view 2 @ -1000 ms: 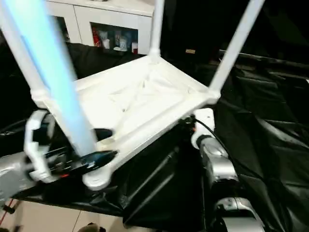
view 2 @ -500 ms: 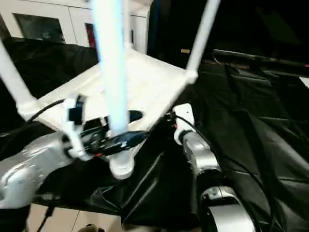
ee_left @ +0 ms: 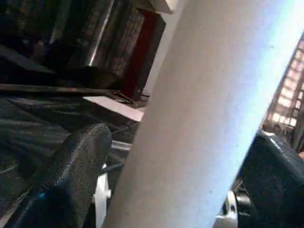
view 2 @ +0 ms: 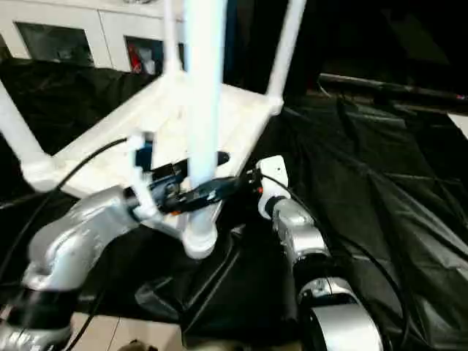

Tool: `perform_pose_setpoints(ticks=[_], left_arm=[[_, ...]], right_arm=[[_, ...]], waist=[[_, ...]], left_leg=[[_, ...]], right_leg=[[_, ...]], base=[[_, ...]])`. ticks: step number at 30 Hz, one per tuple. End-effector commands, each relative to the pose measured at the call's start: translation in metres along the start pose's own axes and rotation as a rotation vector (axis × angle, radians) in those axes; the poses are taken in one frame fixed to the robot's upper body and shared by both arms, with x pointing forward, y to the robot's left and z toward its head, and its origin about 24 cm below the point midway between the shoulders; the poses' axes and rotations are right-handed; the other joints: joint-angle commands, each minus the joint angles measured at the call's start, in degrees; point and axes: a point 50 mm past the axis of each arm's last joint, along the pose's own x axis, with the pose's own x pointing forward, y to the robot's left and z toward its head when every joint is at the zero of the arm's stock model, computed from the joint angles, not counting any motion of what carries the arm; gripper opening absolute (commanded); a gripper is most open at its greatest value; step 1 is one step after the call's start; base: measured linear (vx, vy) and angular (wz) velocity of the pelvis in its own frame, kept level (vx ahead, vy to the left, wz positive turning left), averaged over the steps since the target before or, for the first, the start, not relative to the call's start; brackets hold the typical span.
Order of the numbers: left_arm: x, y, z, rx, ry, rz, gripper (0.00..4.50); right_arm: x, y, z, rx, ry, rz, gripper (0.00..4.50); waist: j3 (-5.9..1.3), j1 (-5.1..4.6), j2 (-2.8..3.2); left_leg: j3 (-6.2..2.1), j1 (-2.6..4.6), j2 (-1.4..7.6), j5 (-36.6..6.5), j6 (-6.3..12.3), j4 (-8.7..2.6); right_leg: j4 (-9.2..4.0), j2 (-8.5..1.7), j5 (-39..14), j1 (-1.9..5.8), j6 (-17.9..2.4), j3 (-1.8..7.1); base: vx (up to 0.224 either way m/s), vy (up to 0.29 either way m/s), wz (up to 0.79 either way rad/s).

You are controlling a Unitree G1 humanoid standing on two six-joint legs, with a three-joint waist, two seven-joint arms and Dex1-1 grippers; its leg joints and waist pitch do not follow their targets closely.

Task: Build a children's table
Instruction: Rotate table base

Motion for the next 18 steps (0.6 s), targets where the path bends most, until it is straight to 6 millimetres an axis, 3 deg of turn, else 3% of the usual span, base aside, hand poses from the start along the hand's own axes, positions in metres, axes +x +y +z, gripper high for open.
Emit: perform_pose_setpoints(ticks=[1, 4, 9, 11, 15, 16, 18], left_arm=[[0.028, -0.015, -0.004, 0.007, 0.018, -0.128, 4.46], [0.031, -0.015, -0.005, 0.015, 0.014, -0.124, 4.46], [0.029, 0.000, -0.007, 0.059, 0.031, -0.012, 4.46], [0.022, 0.018, -0.011, 0.160, 0.098, 0.123, 4.46], [0.013, 0.024, -0.018, 0.218, 0.167, 0.153, 4.46], [0.002, 0.025, -0.028, 0.257, 0.235, 0.141, 4.46], [-0.005, 0.023, -0.034, 0.273, 0.282, 0.125, 4.46]], right_arm=[[0.015, 0.045, 0.010, -0.016, -0.034, 0.221, 3.71], [0.015, 0.049, 0.010, -0.032, -0.036, 0.244, 3.71], [0.016, 0.040, 0.012, -0.052, -0.049, 0.152, 3.71], [0.012, 0.019, 0.014, -0.053, -0.070, 0.012, 3.71], [0.007, 0.002, 0.016, -0.019, -0.089, -0.071, 3.71], [-0.002, -0.016, 0.018, -0.002, -0.116, -0.126, 3.71], [-0.010, -0.028, 0.018, 0.001, -0.134, -0.155, 3.71]], waist=[[-4.51, 0.93, 0.87], [-4.66, 0.87, 0.93], [-4.73, 0.90, 1.32], [-4.67, 0.98, 1.31], [-4.91, 1.40, 1.47], [-5.01, 1.76, 1.50], [-4.94, 2.26, 1.72]], left_leg=[[-0.15, 0.20, 0.67, -17.02, -1.75, -4.11], [-0.17, 0.03, 0.74, -16.28, -1.43, -4.09], [-0.05, 0.39, 0.73, -15.64, -0.93, -4.01], [-0.13, 0.52, 0.72, -16.63, -1.15, -4.06], [-0.07, 0.61, 0.76, -15.45, -0.97, -3.96], [-0.12, 0.61, 0.81, -14.55, -0.79, -3.94], [0.04, 0.71, 0.86, -14.01, -0.59, -3.89]], right_leg=[[-4.84, -3.14, -17.80, 3.14, -9.20, 2.30], [-4.57, -3.16, -15.59, 3.37, -10.07, 2.30], [-4.40, -2.95, -12.63, 3.18, -11.52, 2.24], [-4.70, -3.02, -14.29, 3.13, -10.69, 2.21], [-4.28, -3.08, -11.71, 3.14, -10.99, 2.33], [-4.12, -3.07, -10.22, 3.22, -11.26, 2.29], [-3.90, -2.96, -8.85, 3.13, -11.05, 2.39]], base=[[0.000, 0.000, 0.00], [0.000, 0.000, 0.00], [0.000, 0.000, 0.00], [0.000, 0.000, 0.00], [0.000, 0.000, 0.00], [0.000, 0.000, 0.00], [0.000, 0.000, 0.00]])
